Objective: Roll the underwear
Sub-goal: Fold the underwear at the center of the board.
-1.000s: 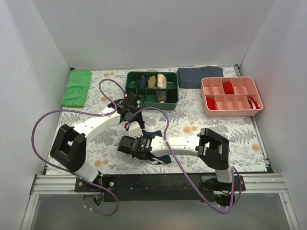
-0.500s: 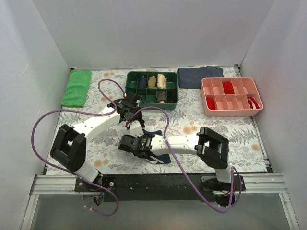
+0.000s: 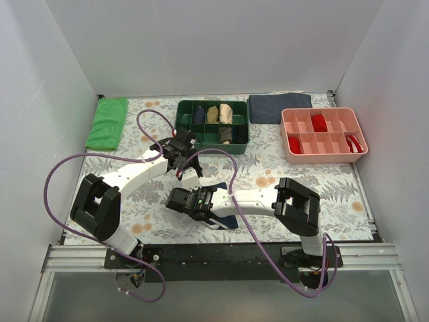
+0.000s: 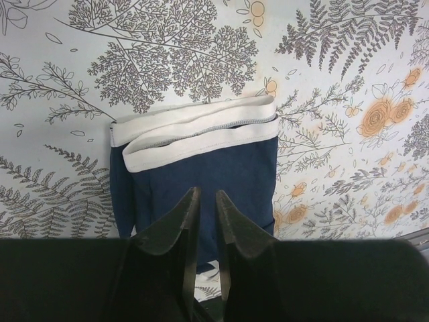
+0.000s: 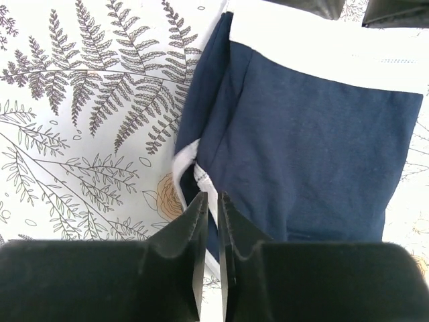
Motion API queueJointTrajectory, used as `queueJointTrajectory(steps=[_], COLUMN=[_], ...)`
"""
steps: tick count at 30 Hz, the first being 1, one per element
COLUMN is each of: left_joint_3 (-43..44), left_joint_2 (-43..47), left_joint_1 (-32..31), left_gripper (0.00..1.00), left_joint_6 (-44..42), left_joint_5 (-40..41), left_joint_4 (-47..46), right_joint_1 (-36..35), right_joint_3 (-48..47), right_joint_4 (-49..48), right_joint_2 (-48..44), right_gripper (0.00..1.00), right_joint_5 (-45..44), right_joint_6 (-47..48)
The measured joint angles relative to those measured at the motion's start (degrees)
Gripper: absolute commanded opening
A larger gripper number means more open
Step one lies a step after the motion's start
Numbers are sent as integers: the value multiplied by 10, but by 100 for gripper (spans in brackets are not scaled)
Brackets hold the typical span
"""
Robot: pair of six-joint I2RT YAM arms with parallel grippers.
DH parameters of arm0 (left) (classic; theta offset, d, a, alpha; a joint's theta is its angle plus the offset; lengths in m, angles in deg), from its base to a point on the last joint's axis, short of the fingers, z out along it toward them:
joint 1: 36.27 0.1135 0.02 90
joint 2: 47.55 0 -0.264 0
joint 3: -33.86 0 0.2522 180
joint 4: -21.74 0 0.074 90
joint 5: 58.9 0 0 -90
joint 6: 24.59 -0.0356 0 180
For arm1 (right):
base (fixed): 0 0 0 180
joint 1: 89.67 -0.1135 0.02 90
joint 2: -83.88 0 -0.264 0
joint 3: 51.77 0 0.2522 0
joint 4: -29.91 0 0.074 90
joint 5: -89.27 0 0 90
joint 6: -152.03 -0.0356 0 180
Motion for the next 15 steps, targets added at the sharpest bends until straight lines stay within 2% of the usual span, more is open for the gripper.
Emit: queueJointTrajectory(steps=[1, 4, 5, 6, 8, 9, 12, 15], left_joint_3=[0, 0, 0, 0, 0, 0, 0, -2], left_joint_2=[0, 0, 0, 0, 0, 0, 0, 0], left_joint_1=[0, 0, 0, -1, -1, -1, 0, 19], left_gripper=[15, 15, 15, 16, 18, 21, 22, 34], left_joint_6=[0, 0, 0, 0, 0, 0, -2, -18], left_joint_5=[0, 1, 1, 1, 2, 3, 19, 17], left_joint_4=[-1, -1, -1, 0, 1, 2, 3, 0], right_joint_1=[0, 0, 0, 1, 4, 6, 10, 10], right_joint_3=[1, 8, 13, 18, 30, 39, 57, 61], right_joint_4=[-2, -13, -19, -23, -33, -39, -55, -63], right_joint_2=[0, -2, -5, -9, -18, -24, -35, -38], right_gripper=[10, 10, 13, 27, 36, 46, 48, 49], right_joint_5=[-1, -4, -4, -3, -1, 3, 13, 24], right_joint_6=[0, 2, 3, 4, 5, 5, 20, 23])
